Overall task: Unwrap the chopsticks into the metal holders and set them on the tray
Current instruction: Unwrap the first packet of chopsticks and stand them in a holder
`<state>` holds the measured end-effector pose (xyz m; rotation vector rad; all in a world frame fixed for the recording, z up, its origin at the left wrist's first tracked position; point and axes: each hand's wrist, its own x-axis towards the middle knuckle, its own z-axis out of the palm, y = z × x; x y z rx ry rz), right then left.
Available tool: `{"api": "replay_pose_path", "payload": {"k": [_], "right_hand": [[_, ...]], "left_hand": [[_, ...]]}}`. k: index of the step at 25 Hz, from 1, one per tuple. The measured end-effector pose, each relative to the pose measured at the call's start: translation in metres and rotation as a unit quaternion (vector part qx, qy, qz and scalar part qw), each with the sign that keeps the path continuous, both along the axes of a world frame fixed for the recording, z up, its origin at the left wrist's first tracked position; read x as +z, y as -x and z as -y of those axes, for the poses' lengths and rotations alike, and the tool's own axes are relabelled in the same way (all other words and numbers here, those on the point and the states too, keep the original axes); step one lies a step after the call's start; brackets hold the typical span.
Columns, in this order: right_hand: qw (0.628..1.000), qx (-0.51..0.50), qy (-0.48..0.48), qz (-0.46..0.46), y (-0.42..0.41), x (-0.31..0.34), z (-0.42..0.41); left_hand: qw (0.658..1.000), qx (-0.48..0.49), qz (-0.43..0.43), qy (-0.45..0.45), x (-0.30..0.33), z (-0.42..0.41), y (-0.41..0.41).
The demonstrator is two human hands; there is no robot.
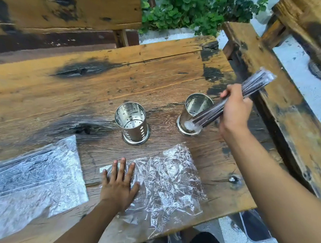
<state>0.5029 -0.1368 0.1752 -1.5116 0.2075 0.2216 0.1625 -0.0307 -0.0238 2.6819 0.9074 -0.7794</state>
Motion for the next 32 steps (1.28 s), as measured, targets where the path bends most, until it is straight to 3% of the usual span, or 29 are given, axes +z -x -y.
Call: {"api": "replay_pose_path", "payload": {"k": [4, 11, 19, 26, 32], "right_hand": [[0.994, -0.102, -0.035, -0.029, -0.031, 0.001, -0.008], [0.994, -0.098, 0.053, -0.016, -0.047, -0.024, -0.025], [0.962, 0.077, 0.256, 0.059, -0.041, -0.076, -0.019], [0.891, 0.251, 0.372, 0.067, -0.042, -0.096, -0.015], [0.905, 0.288, 0.313, 0.006, -0.036, -0.088, 0.000]], "left_hand": [[1.000, 0.013, -0.004, 0.006, 0.001, 0.002, -0.002], [1.000, 0.017, -0.017, 0.020, -0.003, 0.002, -0.005], [0.999, 0.027, -0.026, 0.025, -0.005, 0.003, -0.005], [0.996, 0.046, 0.005, 0.073, -0.008, -0.003, -0.002], [0.994, 0.073, 0.038, 0.068, -0.013, -0.002, -0.001]]}}
